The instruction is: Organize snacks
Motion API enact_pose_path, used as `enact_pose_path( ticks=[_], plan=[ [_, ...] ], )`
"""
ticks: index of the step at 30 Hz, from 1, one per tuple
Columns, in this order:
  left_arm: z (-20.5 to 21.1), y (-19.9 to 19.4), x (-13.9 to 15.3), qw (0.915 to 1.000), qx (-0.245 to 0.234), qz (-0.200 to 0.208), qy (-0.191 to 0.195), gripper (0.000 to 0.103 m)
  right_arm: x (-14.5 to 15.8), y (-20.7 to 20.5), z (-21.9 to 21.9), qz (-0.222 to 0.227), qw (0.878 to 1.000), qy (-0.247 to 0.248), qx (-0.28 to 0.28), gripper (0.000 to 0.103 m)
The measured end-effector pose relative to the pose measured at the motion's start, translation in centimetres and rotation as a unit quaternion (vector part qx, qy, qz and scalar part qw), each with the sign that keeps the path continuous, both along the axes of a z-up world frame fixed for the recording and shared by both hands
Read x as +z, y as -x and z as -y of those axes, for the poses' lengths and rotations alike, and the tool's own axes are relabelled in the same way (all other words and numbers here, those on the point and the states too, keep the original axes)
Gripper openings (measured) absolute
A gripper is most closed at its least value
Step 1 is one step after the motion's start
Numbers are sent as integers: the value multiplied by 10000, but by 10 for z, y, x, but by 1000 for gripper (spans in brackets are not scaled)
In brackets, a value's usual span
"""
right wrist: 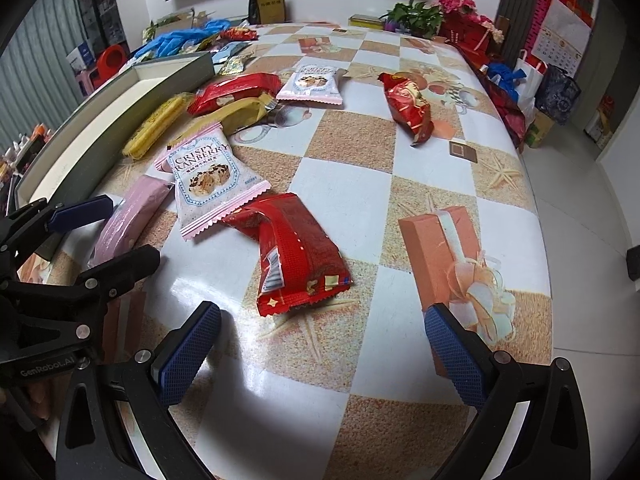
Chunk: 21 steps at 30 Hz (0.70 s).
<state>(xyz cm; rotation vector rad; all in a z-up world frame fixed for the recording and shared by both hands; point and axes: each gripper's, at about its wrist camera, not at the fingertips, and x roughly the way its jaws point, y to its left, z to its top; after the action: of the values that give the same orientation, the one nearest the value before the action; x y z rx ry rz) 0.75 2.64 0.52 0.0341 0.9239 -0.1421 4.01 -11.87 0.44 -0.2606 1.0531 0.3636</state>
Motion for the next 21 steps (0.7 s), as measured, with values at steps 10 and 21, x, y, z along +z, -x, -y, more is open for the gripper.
enact_pose_path(
  ticks=[10,21],
  plan=[
    [-8,-2,0,9998,171,-38,-81,78,3,-23,-16,154,9984,368,411,102],
    [-8,0,1,9998,181,11,-88,57,10,-12,-28,109,9967,-57,798,32]
  ],
)
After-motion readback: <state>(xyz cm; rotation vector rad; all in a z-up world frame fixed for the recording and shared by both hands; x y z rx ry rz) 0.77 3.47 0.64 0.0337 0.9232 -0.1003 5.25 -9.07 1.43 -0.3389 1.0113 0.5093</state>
